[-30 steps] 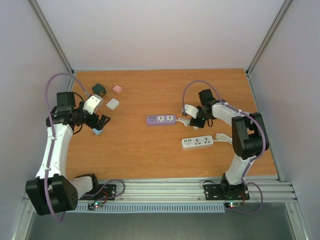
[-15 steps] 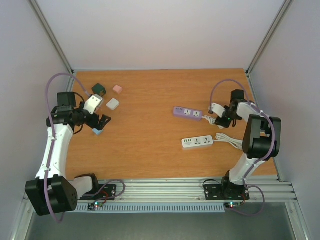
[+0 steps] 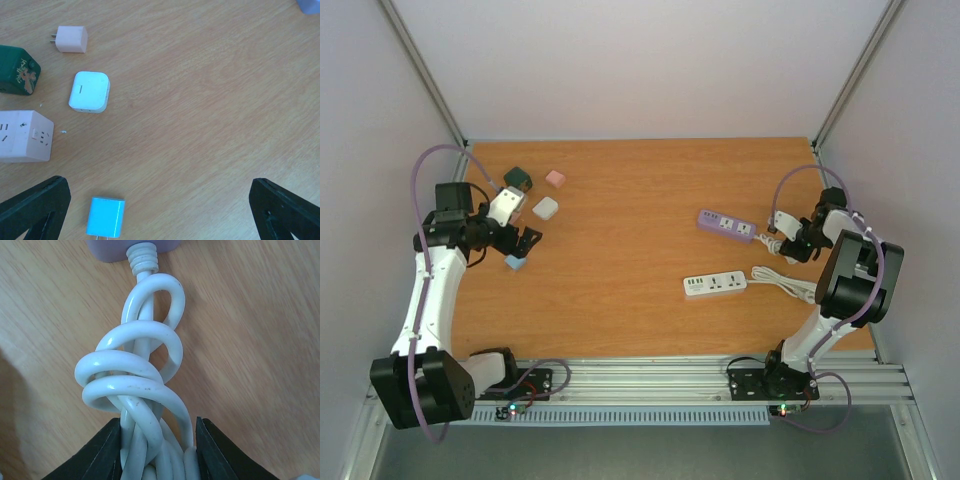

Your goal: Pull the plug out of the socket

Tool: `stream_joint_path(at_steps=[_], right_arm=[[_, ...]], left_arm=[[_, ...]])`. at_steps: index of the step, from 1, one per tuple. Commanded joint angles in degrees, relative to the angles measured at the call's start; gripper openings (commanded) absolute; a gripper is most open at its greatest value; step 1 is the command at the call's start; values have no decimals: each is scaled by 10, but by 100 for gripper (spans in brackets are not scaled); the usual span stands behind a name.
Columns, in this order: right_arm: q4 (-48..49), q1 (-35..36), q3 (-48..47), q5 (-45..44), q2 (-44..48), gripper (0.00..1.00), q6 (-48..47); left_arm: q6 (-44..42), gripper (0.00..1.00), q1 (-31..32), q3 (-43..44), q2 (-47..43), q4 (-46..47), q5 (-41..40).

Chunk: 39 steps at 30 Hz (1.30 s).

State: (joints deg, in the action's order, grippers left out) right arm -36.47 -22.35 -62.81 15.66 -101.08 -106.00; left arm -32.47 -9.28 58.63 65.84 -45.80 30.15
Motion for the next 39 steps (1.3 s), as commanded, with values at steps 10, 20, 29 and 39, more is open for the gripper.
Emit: stream_joint_path(at_steps=[10,20,29,39], right_arm=[[-131,-20,-128,107,33,87,42],[-168,56,-253,249,52,99,252],[44,204,-149,354,135,98,619],[351,307,72,323,206,98,911]], left_arm=[[133,100,1,56,38,64,-52],[196,100,1,110,60,85,-76],[217,100,0,85,40,126,-92],[206,100,0,-41,0,162,-75]])
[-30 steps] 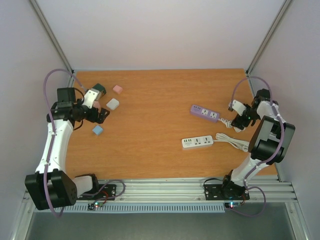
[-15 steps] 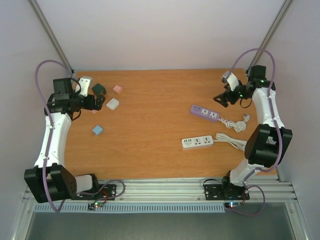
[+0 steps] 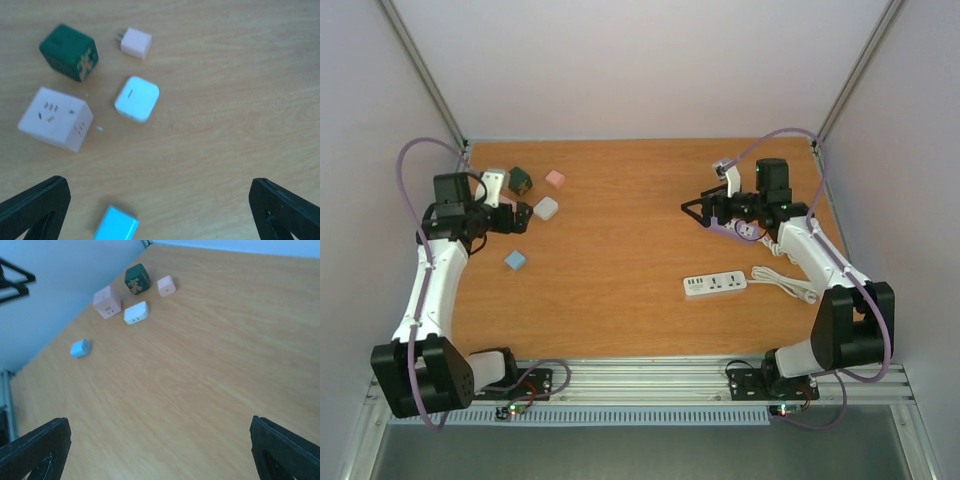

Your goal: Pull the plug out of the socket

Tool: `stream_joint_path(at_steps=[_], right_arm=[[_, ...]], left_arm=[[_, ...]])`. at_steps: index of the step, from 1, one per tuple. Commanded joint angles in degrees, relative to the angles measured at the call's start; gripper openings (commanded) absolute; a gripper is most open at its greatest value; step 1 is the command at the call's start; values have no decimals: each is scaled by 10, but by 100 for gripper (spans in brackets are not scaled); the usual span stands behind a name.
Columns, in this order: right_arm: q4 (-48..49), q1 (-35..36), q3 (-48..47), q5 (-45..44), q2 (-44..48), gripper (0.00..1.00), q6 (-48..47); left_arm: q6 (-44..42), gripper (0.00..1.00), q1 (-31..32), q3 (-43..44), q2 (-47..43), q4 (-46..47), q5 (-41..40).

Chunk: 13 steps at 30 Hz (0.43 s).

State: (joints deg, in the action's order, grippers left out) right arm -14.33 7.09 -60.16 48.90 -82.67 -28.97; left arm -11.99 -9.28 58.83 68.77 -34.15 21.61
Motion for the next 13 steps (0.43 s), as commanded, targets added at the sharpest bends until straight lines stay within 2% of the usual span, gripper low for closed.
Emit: stream_joint_path(at_steps=[1,7,13], right_arm=[[139,13,59,-12,24,99,144],[120,13,92,-35,40,98,121],[134,14,114,-42,57,99,118]], left_arm=[[-1,100,0,-55,-34,51,13],[2,100,1,-109,-46,70,19],[9,100,0,-117,-47,79,32]])
